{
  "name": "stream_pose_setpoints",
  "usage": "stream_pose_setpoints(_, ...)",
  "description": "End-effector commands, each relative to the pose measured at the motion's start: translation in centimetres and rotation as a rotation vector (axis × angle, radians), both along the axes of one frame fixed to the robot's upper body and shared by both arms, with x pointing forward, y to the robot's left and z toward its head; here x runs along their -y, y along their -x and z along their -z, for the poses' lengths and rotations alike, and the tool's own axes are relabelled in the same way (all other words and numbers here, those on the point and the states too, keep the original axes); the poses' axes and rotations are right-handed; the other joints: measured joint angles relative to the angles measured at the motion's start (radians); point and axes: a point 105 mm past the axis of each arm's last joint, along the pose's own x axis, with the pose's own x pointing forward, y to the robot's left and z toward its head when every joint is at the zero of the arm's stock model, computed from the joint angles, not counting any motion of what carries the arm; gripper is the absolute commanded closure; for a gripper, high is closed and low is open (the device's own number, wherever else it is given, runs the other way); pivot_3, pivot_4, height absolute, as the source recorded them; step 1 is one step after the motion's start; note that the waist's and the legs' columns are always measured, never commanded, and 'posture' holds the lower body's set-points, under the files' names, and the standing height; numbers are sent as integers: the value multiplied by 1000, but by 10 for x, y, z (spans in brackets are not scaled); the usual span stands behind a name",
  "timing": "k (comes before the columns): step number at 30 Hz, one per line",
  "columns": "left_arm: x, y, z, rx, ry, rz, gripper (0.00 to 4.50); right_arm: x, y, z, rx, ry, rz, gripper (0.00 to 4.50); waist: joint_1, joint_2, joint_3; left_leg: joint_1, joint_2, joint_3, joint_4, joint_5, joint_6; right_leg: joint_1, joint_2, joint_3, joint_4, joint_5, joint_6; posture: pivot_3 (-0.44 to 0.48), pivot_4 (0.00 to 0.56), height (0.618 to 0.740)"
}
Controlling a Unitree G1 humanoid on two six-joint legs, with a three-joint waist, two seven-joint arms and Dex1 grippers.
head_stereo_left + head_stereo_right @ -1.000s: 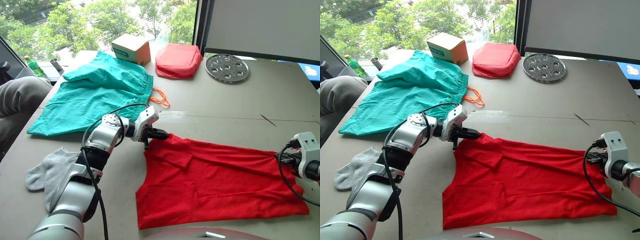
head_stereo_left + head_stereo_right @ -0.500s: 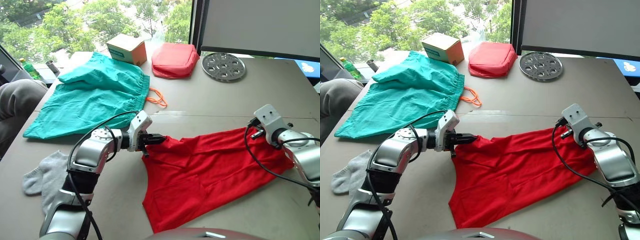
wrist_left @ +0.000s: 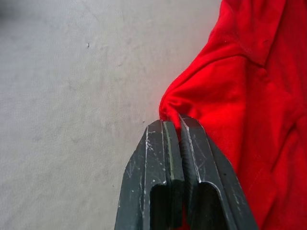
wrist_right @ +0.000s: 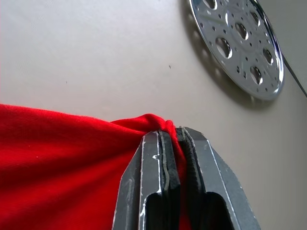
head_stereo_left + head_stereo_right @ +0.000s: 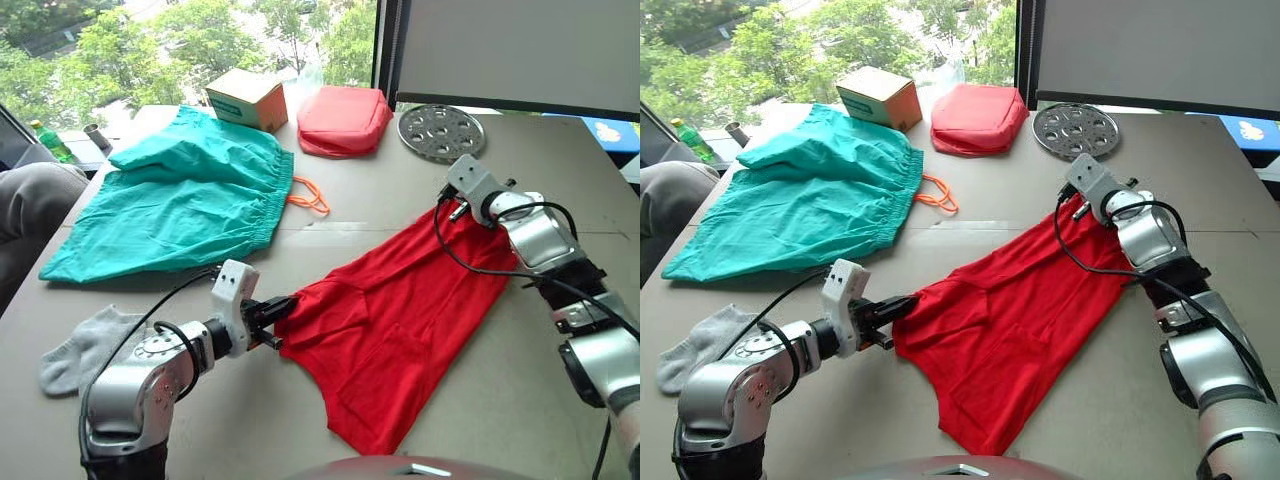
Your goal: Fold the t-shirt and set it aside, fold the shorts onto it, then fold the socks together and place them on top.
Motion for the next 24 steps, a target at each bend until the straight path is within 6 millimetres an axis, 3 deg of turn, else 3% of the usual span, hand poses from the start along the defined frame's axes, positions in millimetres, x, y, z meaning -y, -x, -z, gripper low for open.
stream_pose_setpoints(1,6,15,-5,18,17,-78,4500,-34,-12,-12,67,16,-114,4440,0,0,0,0,0,0,0,0,0,0,0,0,0,0,0,0,150,739)
stream_pose_setpoints(8,1,35,-1,45,31,-255,4500,-95,-16,-16,99,-37,-273,4440,1,1,0,0,0,-2,0,-1,-3,0,0,0,0,0,-8,0,150,739)
stream_pose_setpoints(11,1,40,3,44,29,-277,4500,-104,-13,-14,69,-86,-307,4440,1,1,0,0,0,-2,0,-2,-4,-1,0,-1,0,0,-8,0,150,739)
stream_pose_setpoints(12,-2,41,5,50,7,-278,4500,-99,-15,-15,70,-105,-287,4121,1,1,1,0,0,-2,0,-3,-5,-1,-1,-1,0,0,-8,0,150,739)
stream_pose_setpoints(13,-4,40,4,62,18,-285,3882,-92,-15,-11,52,-100,-282,3673,1,1,1,0,0,-2,0,-3,-5,-1,-1,-1,0,0,-8,0,150,739)
stream_pose_setpoints(14,-6,38,2,78,39,-298,3716,-86,-15,-9,39,-91,-280,3472,1,2,1,0,0,-2,0,-3,-5,-1,-1,-1,0,0,-8,0,150,739)
stream_pose_setpoints(16,-12,36,0,101,58,-315,2979,-69,-17,-12,60,-106,-244,2474,3,2,1,-1,0,-3,0,-3,-5,-1,-1,-1,-1,0,-8,0,150,739)
stream_pose_setpoints(19,-9,37,-8,134,104,-242,1457,-43,-16,-26,57,-265,-170,883,3,2,1,-1,0,-4,0,-3,-4,-1,-1,-2,-1,0,-8,0,150,739)
stream_pose_setpoints(20,-7,38,-11,143,121,-196,1121,-34,-12,-35,53,-361,-141,548,3,2,1,-1,0,-4,0,-3,-4,-1,-1,-2,-1,0,-8,0,150,739)
stream_pose_setpoints(22,-5,39,-19,164,156,-94,239,-15,2,-50,39,-521,-92,540,3,3,1,-2,0,-4,-1,-3,-4,-1,-1,-2,-1,0,-8,0,150,739)
stream_pose_setpoints(24,-5,39,-23,165,173,2,28,-1,18,-55,11,-634,-42,540,6,6,2,-3,0,-5,-1,-3,-4,-1,-1,-3,-1,0,-8,0,150,739)
